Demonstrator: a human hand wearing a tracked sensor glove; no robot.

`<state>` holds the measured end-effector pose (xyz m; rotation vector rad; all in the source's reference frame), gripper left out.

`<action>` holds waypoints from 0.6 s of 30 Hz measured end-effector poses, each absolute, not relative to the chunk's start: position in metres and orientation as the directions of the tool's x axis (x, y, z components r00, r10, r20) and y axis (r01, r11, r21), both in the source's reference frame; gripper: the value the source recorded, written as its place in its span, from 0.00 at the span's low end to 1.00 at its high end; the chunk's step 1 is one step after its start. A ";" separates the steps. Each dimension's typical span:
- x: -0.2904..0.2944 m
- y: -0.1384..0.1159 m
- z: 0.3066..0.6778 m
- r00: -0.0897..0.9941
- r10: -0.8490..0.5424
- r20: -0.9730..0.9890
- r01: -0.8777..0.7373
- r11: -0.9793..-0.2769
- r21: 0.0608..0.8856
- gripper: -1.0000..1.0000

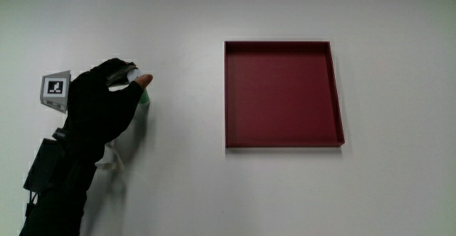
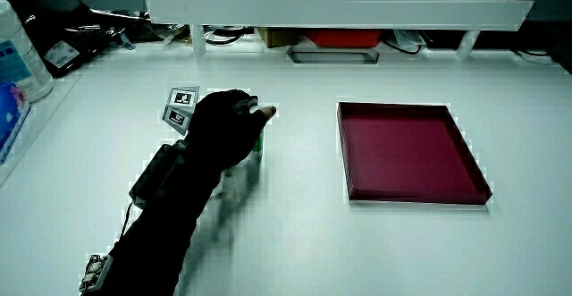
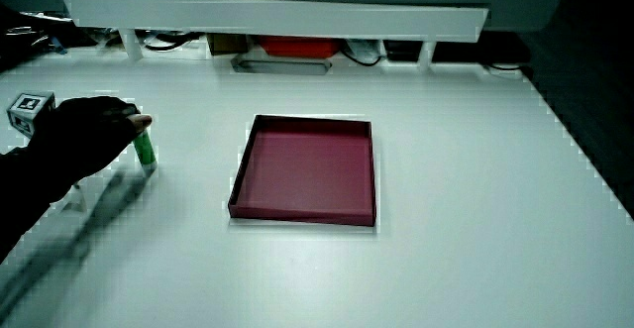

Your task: Place glue stick

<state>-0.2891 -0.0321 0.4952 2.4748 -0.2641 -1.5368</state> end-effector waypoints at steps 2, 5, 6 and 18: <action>-0.291 -0.031 0.498 0.408 -0.260 -0.875 -0.043 -0.963 0.266 0.50; -0.290 -0.032 0.499 0.431 -0.269 -0.862 -0.050 -0.960 0.275 0.50; -0.290 -0.032 0.499 0.429 -0.265 -0.864 -0.044 -0.961 0.273 0.50; -0.293 -0.029 0.503 0.368 -0.290 -0.883 -0.060 -0.956 0.289 0.38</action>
